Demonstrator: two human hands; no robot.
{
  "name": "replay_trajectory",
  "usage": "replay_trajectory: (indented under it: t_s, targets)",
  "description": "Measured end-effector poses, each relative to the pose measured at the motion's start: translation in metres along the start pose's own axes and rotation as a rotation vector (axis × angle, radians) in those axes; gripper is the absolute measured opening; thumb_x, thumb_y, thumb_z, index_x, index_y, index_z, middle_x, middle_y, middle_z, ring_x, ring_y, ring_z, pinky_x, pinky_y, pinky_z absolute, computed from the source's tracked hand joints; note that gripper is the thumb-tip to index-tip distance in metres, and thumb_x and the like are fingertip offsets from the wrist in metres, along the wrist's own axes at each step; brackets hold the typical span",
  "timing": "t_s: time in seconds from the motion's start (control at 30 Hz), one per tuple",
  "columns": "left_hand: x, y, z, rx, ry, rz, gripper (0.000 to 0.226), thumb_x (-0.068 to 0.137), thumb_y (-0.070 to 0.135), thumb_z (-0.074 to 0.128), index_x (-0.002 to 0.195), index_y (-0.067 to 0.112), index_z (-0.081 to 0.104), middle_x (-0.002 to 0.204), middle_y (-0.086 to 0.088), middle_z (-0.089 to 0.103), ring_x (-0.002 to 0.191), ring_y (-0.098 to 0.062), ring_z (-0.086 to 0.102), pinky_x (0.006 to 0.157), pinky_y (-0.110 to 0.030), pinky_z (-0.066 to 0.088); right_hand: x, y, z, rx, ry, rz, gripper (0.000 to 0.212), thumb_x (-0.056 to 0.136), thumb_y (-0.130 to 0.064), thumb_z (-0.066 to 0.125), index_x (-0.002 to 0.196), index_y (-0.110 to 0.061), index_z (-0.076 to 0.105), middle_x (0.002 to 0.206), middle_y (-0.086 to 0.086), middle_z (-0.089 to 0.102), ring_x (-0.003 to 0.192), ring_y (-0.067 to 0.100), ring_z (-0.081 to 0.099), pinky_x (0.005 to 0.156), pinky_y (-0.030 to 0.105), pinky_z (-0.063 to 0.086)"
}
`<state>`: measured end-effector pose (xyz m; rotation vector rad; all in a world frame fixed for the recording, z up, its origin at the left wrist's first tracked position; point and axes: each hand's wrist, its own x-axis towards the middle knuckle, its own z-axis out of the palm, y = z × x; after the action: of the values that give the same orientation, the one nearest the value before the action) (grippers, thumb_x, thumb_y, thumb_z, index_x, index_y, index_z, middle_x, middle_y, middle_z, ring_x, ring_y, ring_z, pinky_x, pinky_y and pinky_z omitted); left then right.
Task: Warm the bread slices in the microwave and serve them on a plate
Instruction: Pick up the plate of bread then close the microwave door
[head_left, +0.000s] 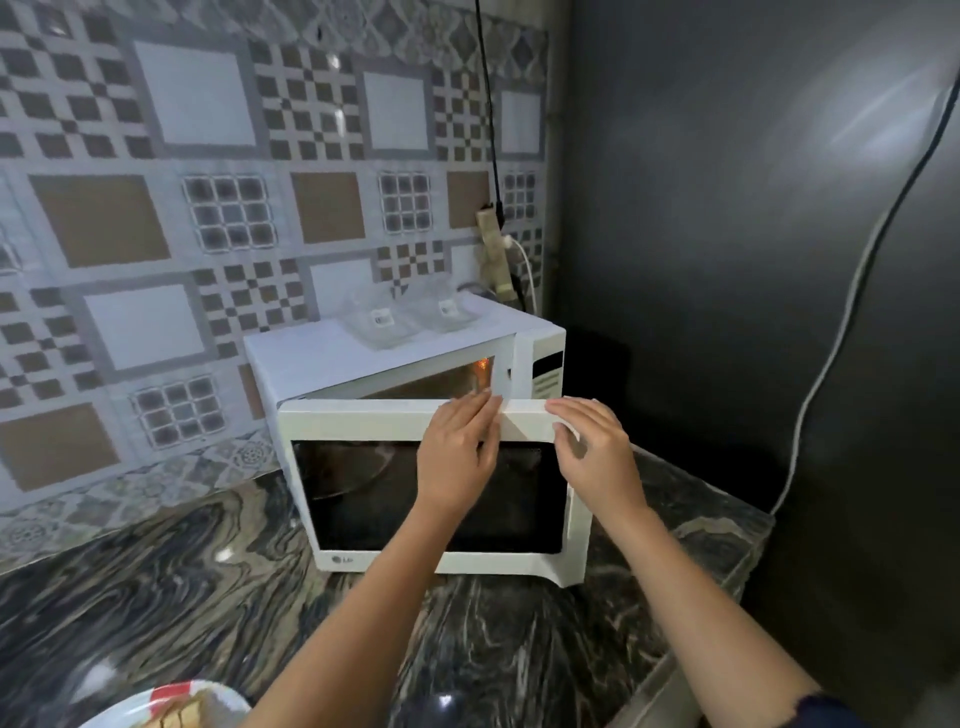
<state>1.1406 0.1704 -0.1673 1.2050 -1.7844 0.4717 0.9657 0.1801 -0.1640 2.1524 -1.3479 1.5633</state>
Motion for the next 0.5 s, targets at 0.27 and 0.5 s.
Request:
replay_trajectory:
  t_s: [0.27, 0.5]
  targets:
    - [0.041, -0.028, 0.072, 0.224, 0.150, -0.119, 0.029, 0.090, 0.022, 0.051, 0.111, 0.014, 0.069, 0.114, -0.002, 0.069, 0.106, -0.017, 0.064, 0.101, -0.028, 0.040, 0.077, 0.082, 0.069, 0.220, -0.091, -0.164, 0.025, 0.085, -0.006, 0.057, 0.107, -0.008, 0.070, 0.108, 0.003, 0.071, 0.105, 0.014, 0.061, 0.101, 0.032, 0.043]
    - [0.055, -0.043, 0.088, 0.396, 0.053, -0.178, 0.034, 0.090, 0.019, 0.046, 0.118, 0.012, 0.064, 0.120, -0.005, 0.066, 0.112, -0.019, 0.061, 0.105, -0.031, 0.036, 0.112, 0.122, 0.106, 0.300, -0.164, -0.369, 0.032, 0.085, -0.002, 0.056, 0.115, -0.008, 0.067, 0.115, 0.004, 0.068, 0.111, 0.015, 0.060, 0.101, 0.038, 0.045]
